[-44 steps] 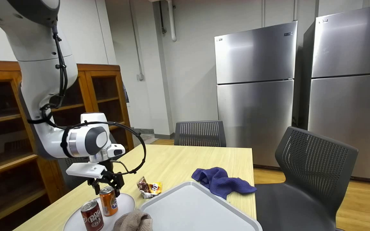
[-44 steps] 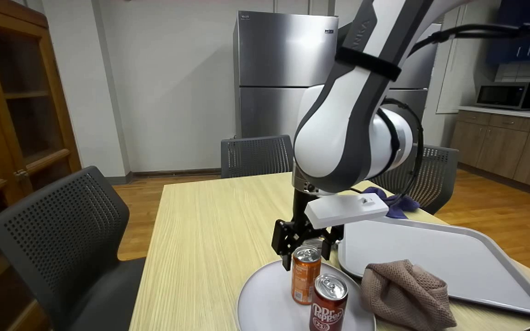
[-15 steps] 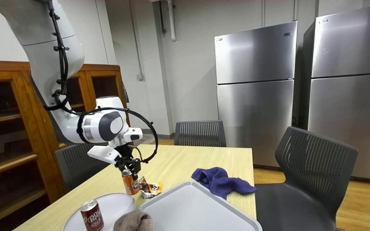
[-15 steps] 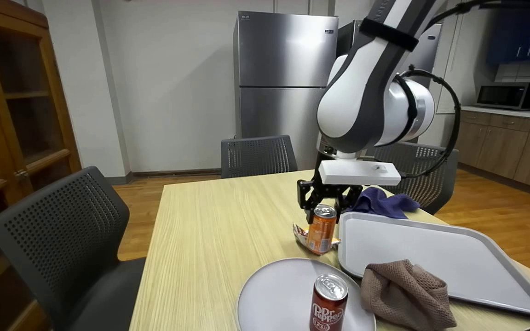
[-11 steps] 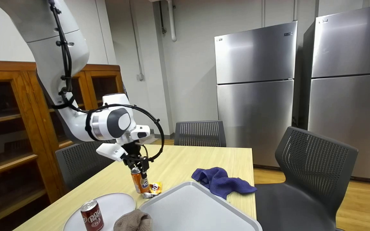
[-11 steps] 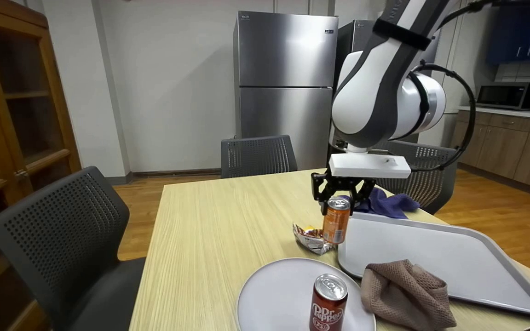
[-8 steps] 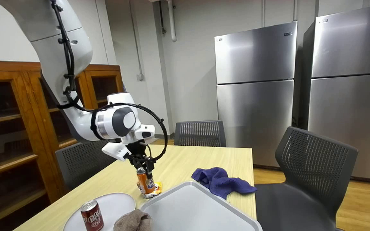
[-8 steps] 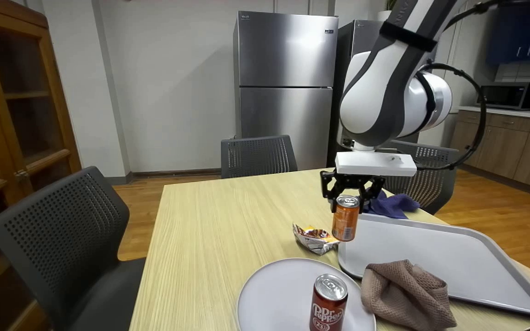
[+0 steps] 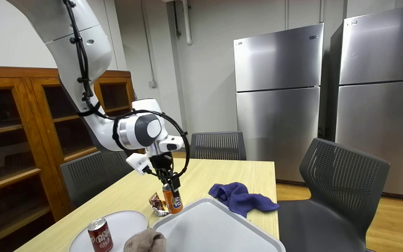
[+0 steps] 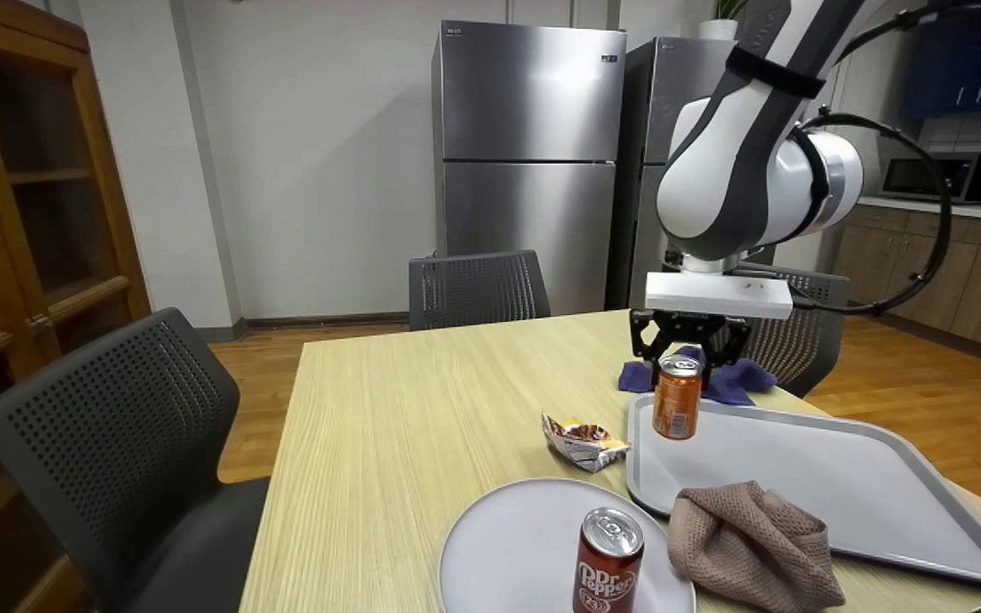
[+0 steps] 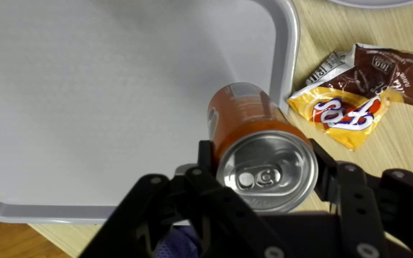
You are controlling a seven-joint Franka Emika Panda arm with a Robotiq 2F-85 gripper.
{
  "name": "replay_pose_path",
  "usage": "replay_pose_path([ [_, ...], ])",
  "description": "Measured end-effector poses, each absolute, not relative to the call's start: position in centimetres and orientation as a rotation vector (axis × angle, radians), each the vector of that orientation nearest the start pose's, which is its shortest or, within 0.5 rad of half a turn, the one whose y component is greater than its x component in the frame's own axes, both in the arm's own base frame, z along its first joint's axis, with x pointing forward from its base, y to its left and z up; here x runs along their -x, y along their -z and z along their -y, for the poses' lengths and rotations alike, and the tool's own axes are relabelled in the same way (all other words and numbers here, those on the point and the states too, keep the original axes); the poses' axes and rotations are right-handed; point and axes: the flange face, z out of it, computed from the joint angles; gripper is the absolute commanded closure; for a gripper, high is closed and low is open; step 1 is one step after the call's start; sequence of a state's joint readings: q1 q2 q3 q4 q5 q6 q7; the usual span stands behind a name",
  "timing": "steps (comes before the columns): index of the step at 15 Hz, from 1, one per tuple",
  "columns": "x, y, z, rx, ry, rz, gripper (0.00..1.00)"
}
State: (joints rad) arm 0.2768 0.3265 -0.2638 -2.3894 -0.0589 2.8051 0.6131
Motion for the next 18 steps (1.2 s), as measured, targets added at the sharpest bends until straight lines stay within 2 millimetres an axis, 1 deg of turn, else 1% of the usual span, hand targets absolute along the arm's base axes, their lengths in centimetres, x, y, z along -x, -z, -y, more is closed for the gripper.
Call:
replay_pose_path([
  [4,-51.7,-19.4,2.2,3.071,0.176,-0.951,0.62],
  [11,-53.4,-18.5,6.9,3.012,0.168,-1.127,0.62],
  [14,-54.1,-17.7,8.3,2.989,0.147,-1.185,0.62],
  [18,-55.2,-16.7,9.5,2.972,0.133,-1.217,0.62],
])
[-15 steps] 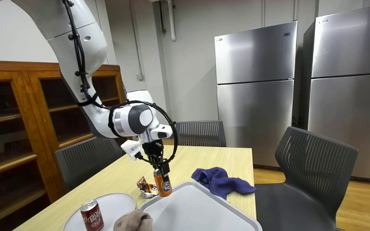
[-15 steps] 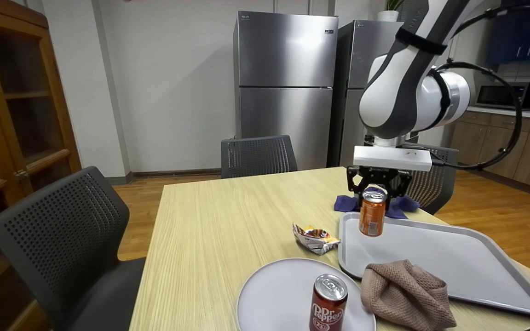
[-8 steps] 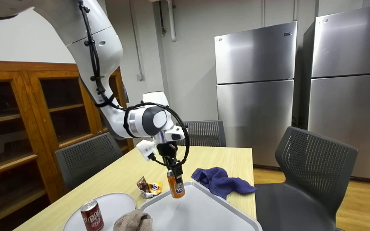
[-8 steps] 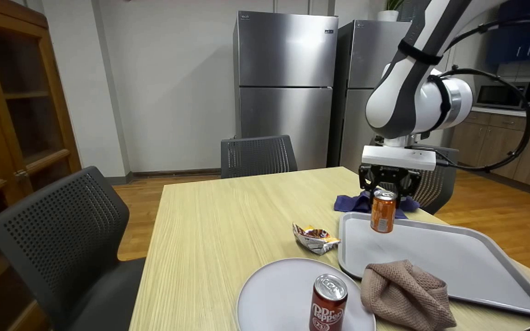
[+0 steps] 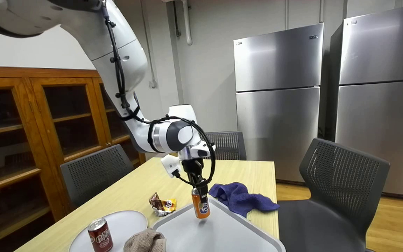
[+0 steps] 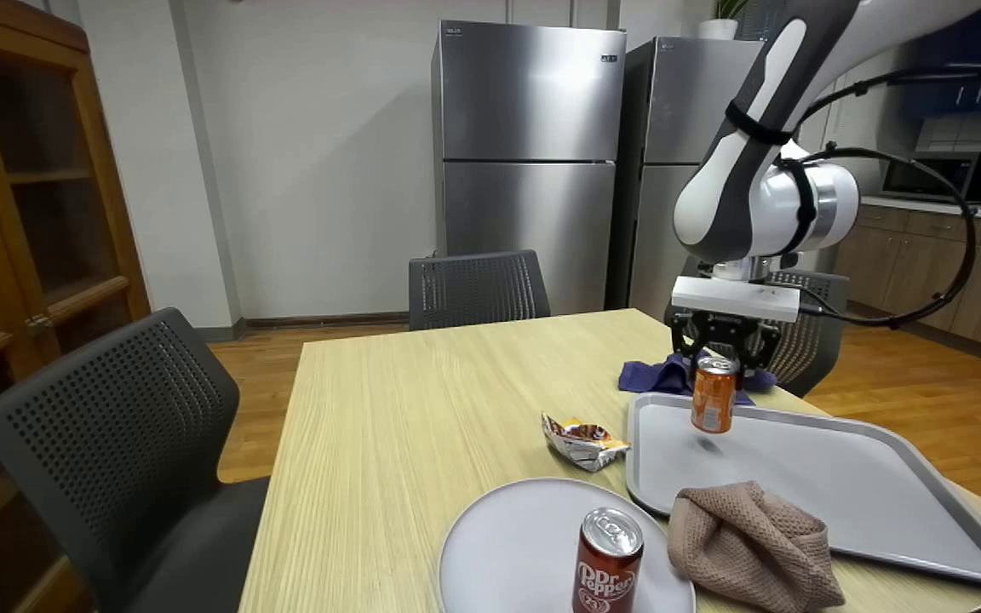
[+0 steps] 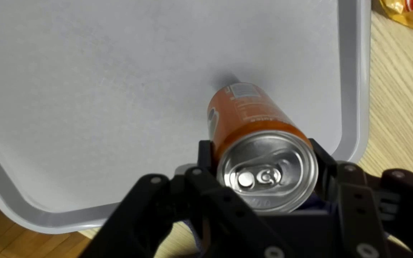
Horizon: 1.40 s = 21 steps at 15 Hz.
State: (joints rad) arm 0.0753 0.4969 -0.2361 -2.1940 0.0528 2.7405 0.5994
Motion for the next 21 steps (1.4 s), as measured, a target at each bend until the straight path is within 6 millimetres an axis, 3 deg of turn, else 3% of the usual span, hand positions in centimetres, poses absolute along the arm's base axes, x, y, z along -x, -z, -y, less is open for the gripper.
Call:
replay_pose_path([
  [15,-56.2,-14.2,11.4,3.007,0.108,-1.183,0.62],
  [16,-56.2,-14.2,11.4,3.011,0.107,-1.173,0.12],
  [19,-56.3,-14.3,11.3,3.023,0.112,-1.139,0.00],
  [21,-56.6,-15.1,11.3,3.025,0.134,-1.117,0.00],
])
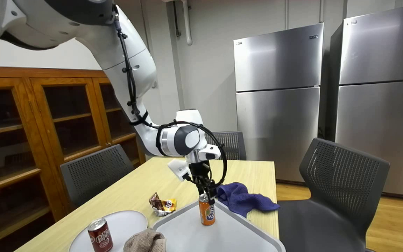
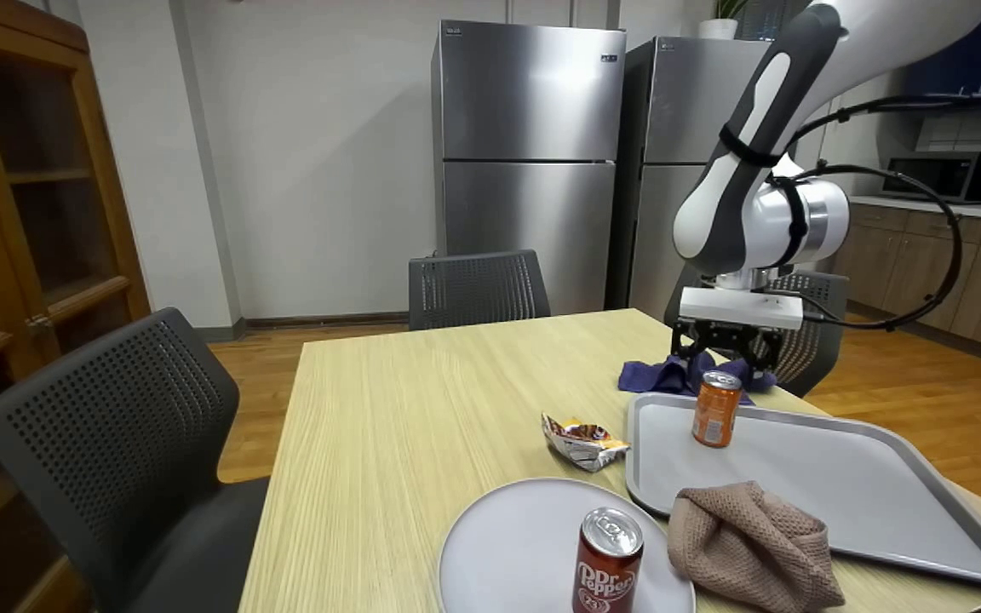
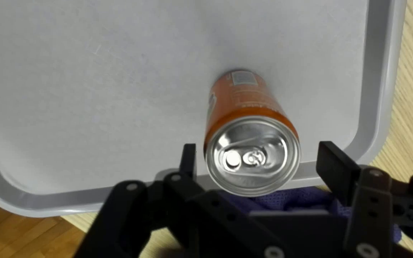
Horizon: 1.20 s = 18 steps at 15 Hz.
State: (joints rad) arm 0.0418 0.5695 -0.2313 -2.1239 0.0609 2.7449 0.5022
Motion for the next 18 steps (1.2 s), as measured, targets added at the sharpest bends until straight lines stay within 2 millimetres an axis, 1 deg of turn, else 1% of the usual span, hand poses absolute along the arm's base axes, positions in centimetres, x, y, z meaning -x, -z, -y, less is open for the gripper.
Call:
replay_pose_path([
  [2,-57.0,-16.4,11.3,3.021,0.168,-1.097,0.00],
  [5,-57.3,-19.0,11.1,3.011,0.225,-1.061,0.00],
  [8,-57.1,-21.0,10.1,3.005,0.257,-1.008,0.00],
  [10,-56.7,-21.9,8.9,3.004,0.262,-0.962,0.00],
  [13,-55.6,-22.9,6.2,3.007,0.253,-0.861,0.00],
  [16,-54.2,-23.6,3.4,3.012,0.238,-0.764,0.00],
  [18,-53.3,-23.9,2.1,3.014,0.227,-0.729,0.00],
])
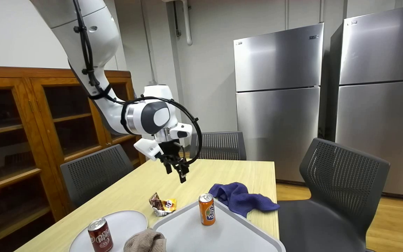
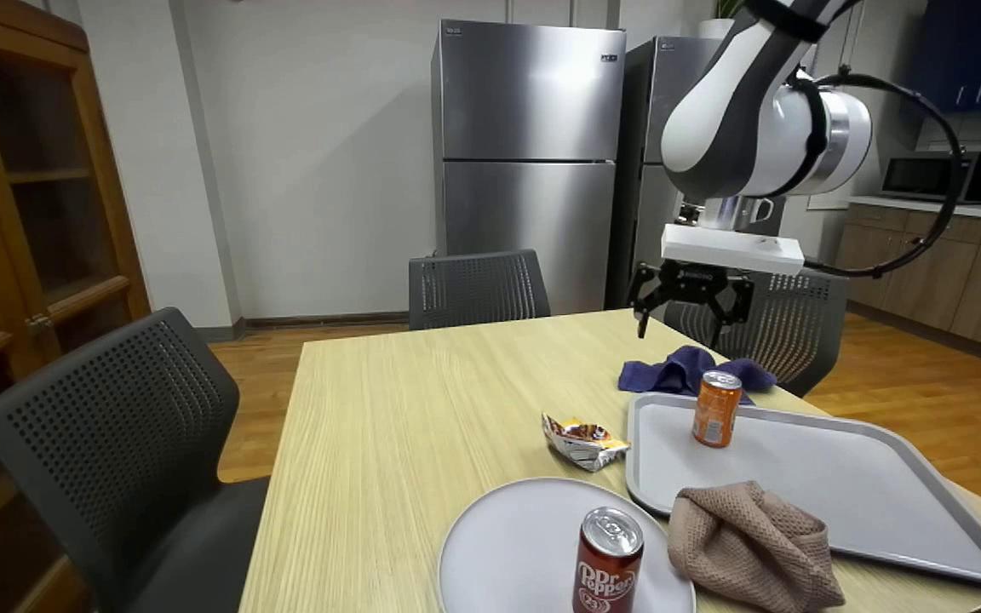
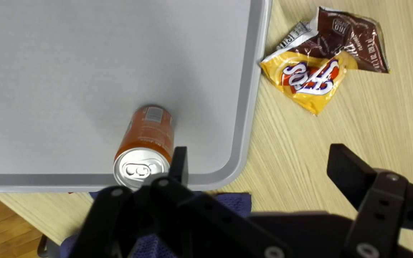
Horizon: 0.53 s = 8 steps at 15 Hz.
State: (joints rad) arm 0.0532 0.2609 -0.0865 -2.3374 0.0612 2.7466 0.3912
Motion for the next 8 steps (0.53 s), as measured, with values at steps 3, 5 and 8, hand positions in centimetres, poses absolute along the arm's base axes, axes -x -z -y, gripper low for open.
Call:
replay_pose_path([
  [3,-52.81,-23.98,1.76,3.015,0.223,-0.720,0.00],
  [5,-52.79,-23.96,1.77,3.016,0.222,-0.720,0.00],
  [8,-52.78,-23.95,1.78,3.016,0.222,-0.719,0.00],
])
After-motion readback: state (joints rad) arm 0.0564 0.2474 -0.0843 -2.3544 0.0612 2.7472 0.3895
